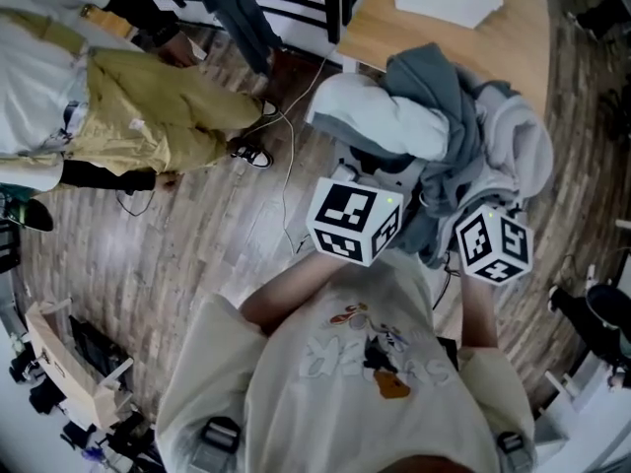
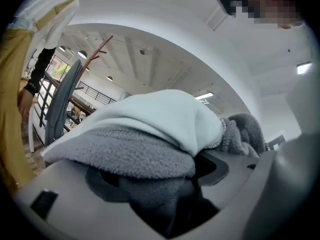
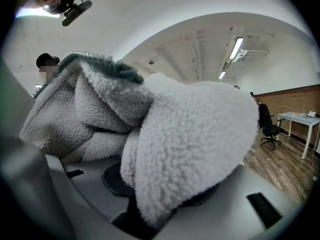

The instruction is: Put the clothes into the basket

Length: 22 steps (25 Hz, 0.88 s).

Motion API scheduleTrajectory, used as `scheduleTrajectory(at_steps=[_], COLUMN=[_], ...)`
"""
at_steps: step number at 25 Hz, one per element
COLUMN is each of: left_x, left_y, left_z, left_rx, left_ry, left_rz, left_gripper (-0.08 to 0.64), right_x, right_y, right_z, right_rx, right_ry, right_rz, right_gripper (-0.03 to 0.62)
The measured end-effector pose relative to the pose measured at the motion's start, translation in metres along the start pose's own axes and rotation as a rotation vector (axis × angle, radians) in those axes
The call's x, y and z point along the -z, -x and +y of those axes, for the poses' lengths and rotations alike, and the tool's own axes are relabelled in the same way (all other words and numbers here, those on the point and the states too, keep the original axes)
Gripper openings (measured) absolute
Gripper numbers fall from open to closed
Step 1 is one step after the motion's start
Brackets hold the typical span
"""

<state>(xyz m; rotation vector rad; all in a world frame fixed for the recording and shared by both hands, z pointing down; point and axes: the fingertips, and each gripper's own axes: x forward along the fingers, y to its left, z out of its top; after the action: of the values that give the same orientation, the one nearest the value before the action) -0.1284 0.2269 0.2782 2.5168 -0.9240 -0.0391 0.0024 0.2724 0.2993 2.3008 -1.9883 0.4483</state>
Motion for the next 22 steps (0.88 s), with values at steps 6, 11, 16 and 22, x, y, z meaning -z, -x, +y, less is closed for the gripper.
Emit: scheduleTrajectory(at_steps=[6,11,16,22], left_x=[-0.009,-0.012,-0.008,-0.006], left_y=[-0.040,-0.072,-0.089,-0.095], left_z=[-0.020,-0.032,-0.040,-0.040], left_rx=[-0.015,-0.024,-0.043,-0.055], left_ry=[-0.012,-0.013,-0.017,-0.014], left_rz=[-0.007,-0.021,-0.017,-0.015], left_gripper=[0.354,0.354,0.354,0.354], right_x=[-0.021,-0.033,-0.034,-0.034], right_y=[-0.019,-0.036,-0.045,-0.051], right_z=[-0.038,-0.067,-0.085,-0.090], right_rx=[-0.019,-0.029,-0.049,-0.058], right_ry=[-0.007,-0.013,-0.025,-0.024], right_rz=[-0.011,-0.018,-0.011,-0.003], right_gripper=[0.173,0.173,0.173,0.173])
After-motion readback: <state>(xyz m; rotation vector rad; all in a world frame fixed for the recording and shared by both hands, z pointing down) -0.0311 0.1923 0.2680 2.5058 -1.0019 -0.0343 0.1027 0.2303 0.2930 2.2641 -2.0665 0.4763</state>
